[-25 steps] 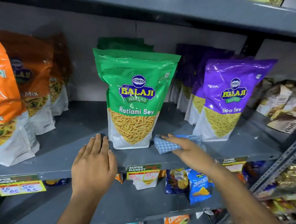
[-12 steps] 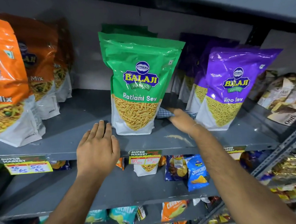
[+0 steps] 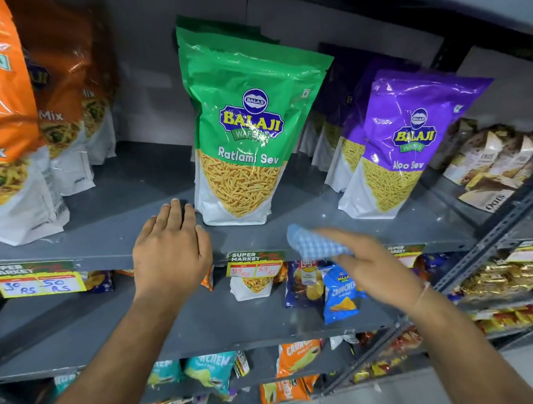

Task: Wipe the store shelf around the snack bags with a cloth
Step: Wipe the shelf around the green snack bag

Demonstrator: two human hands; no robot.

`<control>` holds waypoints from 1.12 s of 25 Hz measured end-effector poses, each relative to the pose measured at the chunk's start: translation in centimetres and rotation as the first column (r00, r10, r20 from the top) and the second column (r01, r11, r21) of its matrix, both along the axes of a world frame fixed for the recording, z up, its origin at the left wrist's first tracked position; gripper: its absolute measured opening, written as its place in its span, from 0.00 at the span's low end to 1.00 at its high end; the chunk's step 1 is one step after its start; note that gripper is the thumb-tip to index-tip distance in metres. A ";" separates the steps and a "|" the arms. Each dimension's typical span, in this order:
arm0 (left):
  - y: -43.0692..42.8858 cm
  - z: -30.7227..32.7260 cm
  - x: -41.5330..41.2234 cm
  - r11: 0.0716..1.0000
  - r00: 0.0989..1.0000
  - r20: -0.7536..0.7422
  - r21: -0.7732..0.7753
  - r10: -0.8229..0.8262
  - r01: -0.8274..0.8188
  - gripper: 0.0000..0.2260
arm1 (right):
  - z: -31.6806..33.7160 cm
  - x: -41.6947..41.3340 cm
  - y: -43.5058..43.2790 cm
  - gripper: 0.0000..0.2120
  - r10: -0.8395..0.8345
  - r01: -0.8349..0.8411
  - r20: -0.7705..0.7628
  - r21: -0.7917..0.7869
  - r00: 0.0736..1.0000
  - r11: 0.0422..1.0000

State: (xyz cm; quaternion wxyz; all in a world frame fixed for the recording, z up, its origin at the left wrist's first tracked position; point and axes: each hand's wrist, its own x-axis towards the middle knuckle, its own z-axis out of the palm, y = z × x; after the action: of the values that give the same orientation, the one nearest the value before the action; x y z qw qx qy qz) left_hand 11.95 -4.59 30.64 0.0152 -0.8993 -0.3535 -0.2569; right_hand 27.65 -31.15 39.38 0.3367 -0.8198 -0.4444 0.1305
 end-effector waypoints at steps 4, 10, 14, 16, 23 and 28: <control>-0.2 0.1 -0.2 1.000 1.000 -0.012 -0.027 -0.011 0.011 0.27 | 0.3 4.6 3.5 0.25 -0.264 0.249 0.134 0.121 0.955 0.961; 0.0 -0.4 0.0 0.999 0.999 0.041 -0.048 -0.012 0.014 0.28 | -4.0 -4.4 6.1 0.31 -0.302 0.314 0.303 0.007 0.904 0.949; 0.3 -0.5 -0.1 0.998 0.996 0.072 -0.038 -0.047 0.050 0.29 | -3.0 -9.8 5.2 0.29 -0.166 0.152 0.215 0.082 0.962 0.985; 0.2 -0.6 -0.2 0.998 0.996 0.072 -0.036 -0.055 0.058 0.30 | -2.3 -7.3 4.7 0.26 -0.303 0.283 0.165 0.134 0.939 0.950; 0.4 -0.9 0.0 0.996 0.994 0.077 -0.039 -0.083 0.086 0.28 | -3.4 -7.0 7.6 0.29 -0.284 0.282 0.311 0.054 0.907 0.958; 0.5 -1.2 -0.3 0.989 0.951 0.282 -0.044 -0.122 0.140 0.29 | -2.6 -6.6 2.5 0.24 -0.310 0.286 0.072 0.229 0.948 0.930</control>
State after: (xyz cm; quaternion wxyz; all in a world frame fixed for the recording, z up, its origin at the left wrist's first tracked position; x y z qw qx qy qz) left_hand 11.60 -4.07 29.47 -0.0804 -0.8757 -0.2995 -0.3702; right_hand 21.04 -28.69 36.83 0.4155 -0.8421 -0.3435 -0.0151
